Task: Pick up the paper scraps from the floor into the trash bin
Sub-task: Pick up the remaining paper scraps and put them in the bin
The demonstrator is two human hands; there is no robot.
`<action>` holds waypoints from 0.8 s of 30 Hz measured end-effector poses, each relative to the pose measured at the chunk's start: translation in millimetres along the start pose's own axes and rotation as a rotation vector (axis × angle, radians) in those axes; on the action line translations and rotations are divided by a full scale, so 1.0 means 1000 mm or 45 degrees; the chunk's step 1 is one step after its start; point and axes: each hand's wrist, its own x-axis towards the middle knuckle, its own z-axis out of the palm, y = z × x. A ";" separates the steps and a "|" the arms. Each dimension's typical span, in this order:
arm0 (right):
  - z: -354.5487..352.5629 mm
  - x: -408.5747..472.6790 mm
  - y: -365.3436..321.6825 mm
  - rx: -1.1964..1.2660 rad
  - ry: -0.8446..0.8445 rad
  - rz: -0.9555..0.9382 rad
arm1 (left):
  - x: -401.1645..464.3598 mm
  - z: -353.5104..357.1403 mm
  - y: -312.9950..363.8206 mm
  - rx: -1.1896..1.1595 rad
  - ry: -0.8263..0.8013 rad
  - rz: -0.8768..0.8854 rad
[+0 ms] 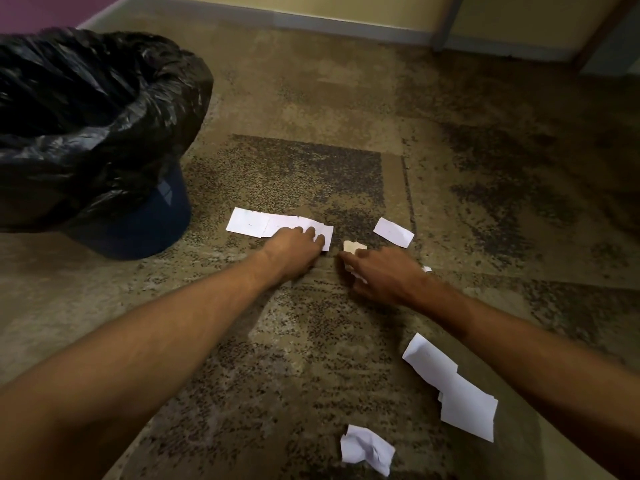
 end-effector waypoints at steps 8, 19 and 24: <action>-0.006 -0.003 0.005 0.015 0.191 0.168 | -0.018 -0.019 -0.005 -0.081 0.191 -0.152; -0.038 -0.004 0.000 0.733 0.714 0.406 | -0.057 -0.048 -0.037 -0.501 0.572 -0.359; -0.067 0.000 -0.007 0.938 0.814 0.408 | -0.079 -0.068 -0.054 -0.606 0.784 -0.466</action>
